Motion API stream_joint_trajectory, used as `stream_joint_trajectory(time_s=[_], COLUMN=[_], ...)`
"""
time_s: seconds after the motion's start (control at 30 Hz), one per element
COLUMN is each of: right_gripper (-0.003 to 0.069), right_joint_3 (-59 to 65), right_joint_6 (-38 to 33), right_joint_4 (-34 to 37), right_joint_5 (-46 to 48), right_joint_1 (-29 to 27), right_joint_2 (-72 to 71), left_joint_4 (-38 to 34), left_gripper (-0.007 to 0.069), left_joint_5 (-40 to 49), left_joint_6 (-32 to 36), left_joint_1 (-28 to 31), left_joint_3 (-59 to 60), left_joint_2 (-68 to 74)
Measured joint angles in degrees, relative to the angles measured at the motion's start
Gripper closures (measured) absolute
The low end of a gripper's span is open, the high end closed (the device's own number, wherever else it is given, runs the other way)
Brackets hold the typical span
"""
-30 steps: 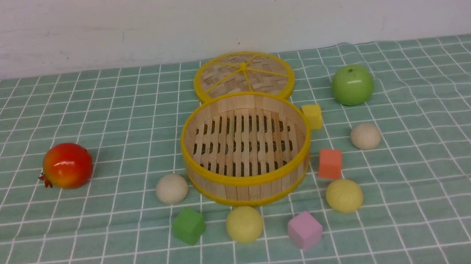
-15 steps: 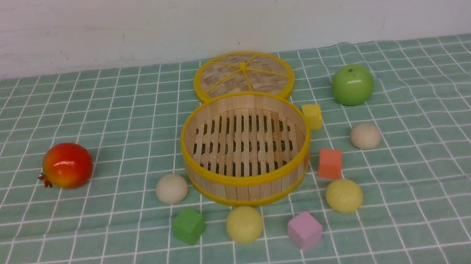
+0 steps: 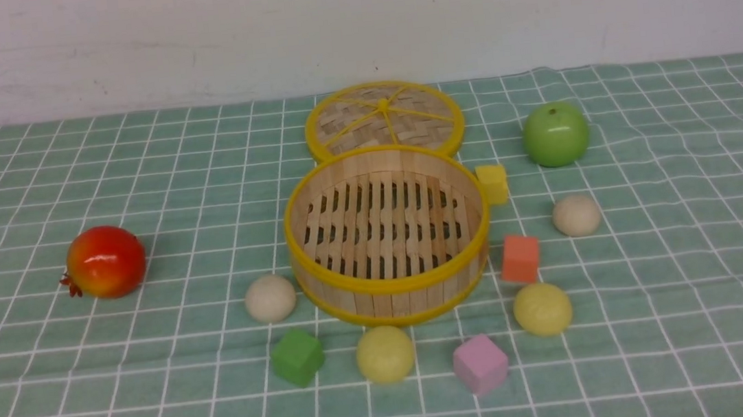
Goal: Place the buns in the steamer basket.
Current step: Use the left arm to grab a steamed stuffed bun
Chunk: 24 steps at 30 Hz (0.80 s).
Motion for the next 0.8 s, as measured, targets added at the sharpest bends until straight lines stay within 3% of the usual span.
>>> stream_joint_trajectory(time_s=[0.13, 0.2, 0.3, 0.53, 0.7, 0.8], right_gripper=[0.0419, 0.0419, 0.0419, 0.0419, 0.0419, 0.0419], right_joint_3=[0.0, 0.0, 0.0, 0.0, 0.0, 0.0], right_joint_6=[0.0, 0.0, 0.0, 0.0, 0.0, 0.0], right_joint_4=[0.0, 0.0, 0.0, 0.0, 0.0, 0.0], right_joint_5=[0.0, 0.0, 0.0, 0.0, 0.0, 0.0], right_joint_1=[0.0, 0.0, 0.0, 0.0, 0.0, 0.0], right_joint_2=[0.0, 0.0, 0.0, 0.0, 0.0, 0.0], left_joint_4=[-15.81, -18.06, -20.21, -20.66, -20.84, -17.92], left_gripper=[0.0598, 0.0596, 0.0596, 0.0596, 0.0596, 0.0596], left_joint_5=[-6.59, -8.36, -12.99, -14.2, -6.41, 5.8], left_joint_6=[-8.65, -8.9, -4.77, 10.51, 14.52, 18.26], left_joint_1=[0.0, 0.0, 0.0, 0.0, 0.0, 0.0], left_joint_3=[0.0, 0.0, 0.0, 0.0, -3.5, -14.28], left_joint_2=[0.0, 0.0, 0.0, 0.0, 0.0, 4.2])
